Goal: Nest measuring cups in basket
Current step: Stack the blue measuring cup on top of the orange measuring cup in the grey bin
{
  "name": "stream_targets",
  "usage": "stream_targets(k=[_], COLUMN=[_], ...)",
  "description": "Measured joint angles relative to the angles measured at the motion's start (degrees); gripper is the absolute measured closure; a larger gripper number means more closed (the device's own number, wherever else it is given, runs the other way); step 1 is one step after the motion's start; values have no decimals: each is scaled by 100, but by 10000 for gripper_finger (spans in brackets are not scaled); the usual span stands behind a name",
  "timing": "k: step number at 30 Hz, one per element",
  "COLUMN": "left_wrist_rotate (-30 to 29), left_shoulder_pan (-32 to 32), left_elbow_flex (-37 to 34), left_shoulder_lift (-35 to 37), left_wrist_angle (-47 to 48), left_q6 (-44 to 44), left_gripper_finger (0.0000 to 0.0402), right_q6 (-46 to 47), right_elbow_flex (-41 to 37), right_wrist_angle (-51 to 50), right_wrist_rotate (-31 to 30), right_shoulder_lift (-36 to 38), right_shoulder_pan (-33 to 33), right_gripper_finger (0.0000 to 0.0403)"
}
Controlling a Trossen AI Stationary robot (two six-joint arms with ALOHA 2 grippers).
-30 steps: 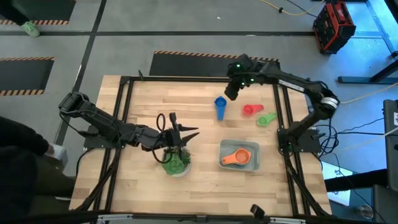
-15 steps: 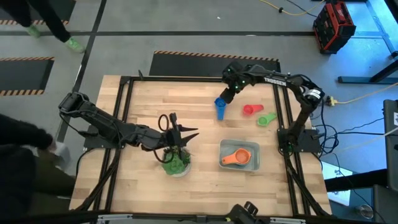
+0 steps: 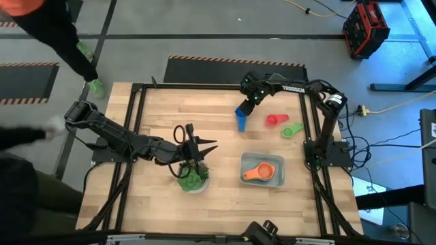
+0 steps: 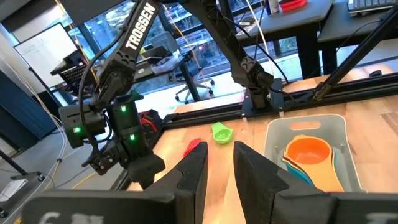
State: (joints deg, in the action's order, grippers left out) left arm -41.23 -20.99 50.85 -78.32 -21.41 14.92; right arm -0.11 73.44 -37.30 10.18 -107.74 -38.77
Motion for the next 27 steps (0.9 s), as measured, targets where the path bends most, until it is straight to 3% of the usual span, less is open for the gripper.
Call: stream_targets(k=[5, 11, 15, 19, 22, 27], left_wrist_rotate=[12, 54, 108, 765, 1320, 1526], left_shoulder_pan=[88, 325, 452, 598, 666, 669], left_elbow_flex=[1, 4, 6, -40, -543, -1914], left_shoulder_lift=[53, 632, 1341, 2033, 2534, 3317], left_wrist_angle=[15, 246, 1184, 2615, 2795, 1821], left_q6=[1, 15, -100, -662, -1025, -1457], left_gripper_finger=[331, 331, 331, 331, 331, 331], right_q6=[3, -6, -8, 1, 51, 118], right_elbow_flex=[-1, 1, 1, 1, 1, 1], right_wrist_angle=[43, 115, 184, 183, 178, 186], right_wrist_rotate=[45, 45, 47, 43, 43, 43], right_shoulder_lift=[-135, -336, -434, -435, -435, -435], right_shoulder_pan=[12, 116, 166, 191, 191, 191], right_gripper_finger=[286, 286, 286, 286, 296, 327])
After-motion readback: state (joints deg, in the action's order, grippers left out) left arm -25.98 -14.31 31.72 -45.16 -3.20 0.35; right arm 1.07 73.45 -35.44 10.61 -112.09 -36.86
